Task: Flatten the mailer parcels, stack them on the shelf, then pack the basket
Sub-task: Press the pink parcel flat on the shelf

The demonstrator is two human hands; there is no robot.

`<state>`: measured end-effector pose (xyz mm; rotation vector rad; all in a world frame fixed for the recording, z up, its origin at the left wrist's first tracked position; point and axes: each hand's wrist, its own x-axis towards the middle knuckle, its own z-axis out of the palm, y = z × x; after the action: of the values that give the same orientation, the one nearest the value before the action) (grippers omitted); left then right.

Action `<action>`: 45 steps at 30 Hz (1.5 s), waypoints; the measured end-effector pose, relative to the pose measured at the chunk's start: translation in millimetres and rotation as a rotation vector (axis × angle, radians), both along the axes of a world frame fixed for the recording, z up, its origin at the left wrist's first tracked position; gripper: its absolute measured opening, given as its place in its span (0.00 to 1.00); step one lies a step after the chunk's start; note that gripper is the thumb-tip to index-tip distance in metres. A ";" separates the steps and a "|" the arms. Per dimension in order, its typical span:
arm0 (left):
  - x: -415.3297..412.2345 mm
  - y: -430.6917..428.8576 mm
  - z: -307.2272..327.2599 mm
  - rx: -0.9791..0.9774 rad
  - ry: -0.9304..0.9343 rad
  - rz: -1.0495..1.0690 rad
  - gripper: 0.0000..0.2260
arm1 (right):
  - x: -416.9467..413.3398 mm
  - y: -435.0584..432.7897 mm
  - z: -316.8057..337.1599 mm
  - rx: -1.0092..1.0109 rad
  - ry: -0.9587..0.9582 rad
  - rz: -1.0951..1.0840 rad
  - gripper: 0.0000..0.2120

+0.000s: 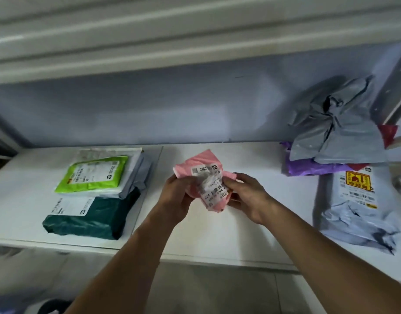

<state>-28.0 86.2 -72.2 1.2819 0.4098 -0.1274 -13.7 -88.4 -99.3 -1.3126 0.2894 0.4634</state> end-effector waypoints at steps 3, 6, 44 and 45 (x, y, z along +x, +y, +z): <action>-0.8 25.8 -7.0 0.011 0.047 0.003 0.11 | 4.5 9.9 -3.2 -0.149 -0.018 -0.022 0.05; -3.5 45.7 -15.8 0.156 0.096 -0.041 0.12 | 0.4 16.4 -8.3 -0.304 -0.059 0.014 0.02; -28.2 -11.3 -130.9 1.622 -0.361 -0.605 0.30 | -19.9 28.8 -109.9 -1.495 -0.949 0.452 0.27; -29.2 -11.0 -132.7 1.637 -0.368 -0.578 0.28 | -19.9 29.6 -111.2 -1.498 -0.957 0.434 0.26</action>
<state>-57.3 75.2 -205.0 2.9542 -0.3373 -0.0095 -33.6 -58.8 -210.5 -2.8964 -0.6206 -0.1899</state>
